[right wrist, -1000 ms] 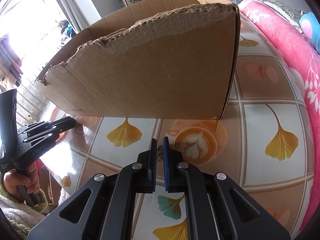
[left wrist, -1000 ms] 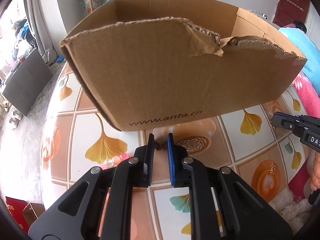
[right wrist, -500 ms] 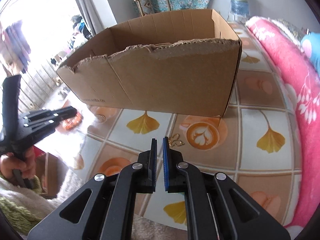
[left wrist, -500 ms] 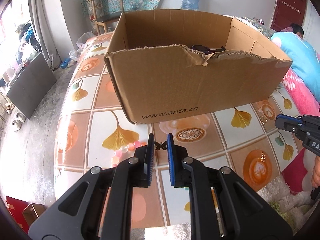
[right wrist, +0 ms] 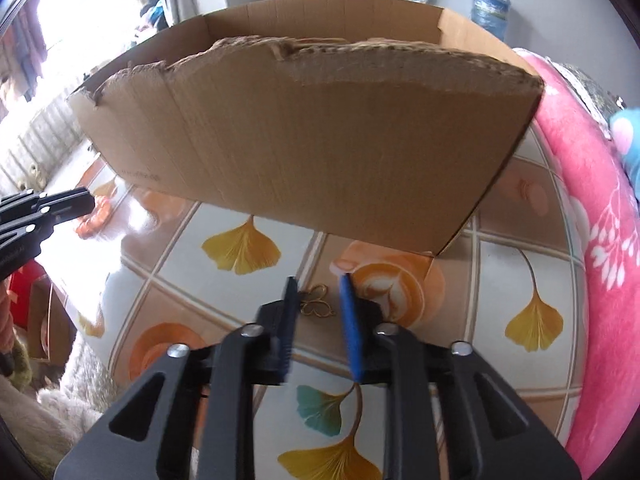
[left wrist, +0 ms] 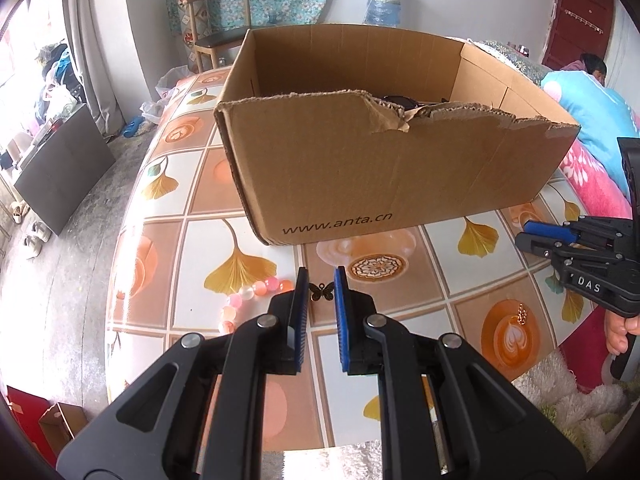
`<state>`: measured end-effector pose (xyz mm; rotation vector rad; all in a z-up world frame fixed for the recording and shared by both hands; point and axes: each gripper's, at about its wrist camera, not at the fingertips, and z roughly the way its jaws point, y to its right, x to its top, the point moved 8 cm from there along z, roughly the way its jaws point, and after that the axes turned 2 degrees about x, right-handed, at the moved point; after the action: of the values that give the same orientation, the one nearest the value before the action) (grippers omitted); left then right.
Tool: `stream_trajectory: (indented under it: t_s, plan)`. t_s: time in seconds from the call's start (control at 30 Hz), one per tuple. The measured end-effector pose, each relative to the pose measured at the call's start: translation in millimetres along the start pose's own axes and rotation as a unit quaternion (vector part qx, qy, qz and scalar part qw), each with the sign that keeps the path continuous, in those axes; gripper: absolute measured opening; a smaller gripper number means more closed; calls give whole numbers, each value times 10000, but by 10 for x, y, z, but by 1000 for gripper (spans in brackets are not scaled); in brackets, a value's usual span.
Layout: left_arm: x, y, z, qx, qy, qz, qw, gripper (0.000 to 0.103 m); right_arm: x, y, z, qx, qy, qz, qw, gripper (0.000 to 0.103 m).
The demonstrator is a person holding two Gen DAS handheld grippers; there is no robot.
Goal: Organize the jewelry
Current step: 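Close the left tool on a small gold butterfly piece while the right tool holds the earring, then lift the gold butterfly piece with the left tool while the right tool holds the gold earring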
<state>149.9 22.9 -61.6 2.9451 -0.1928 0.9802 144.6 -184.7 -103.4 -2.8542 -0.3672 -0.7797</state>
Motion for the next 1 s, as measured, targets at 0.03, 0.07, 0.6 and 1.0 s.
stream_trajectory:
  t_s: [0.03, 0.07, 0.6, 1.0]
  plan:
    - [-4, -6, 3, -4, -1, -20, 10000, 12, -1, -1, 0, 2, 2, -13, 10000, 13]
    - [-6, -10, 6, -8, -2, -41, 10000, 12, -2, 0, 1, 7, 7, -25, 10000, 13]
    - [-9, -34, -84, 10, 160, -94, 9998, 12, -15, -76, -132, 112, -147, -212, 9996, 15]
    - [-77, -133, -102, -61, 251, -354, 9990, 12, 73, 7, 38, -112, -999, -209, 9947, 29]
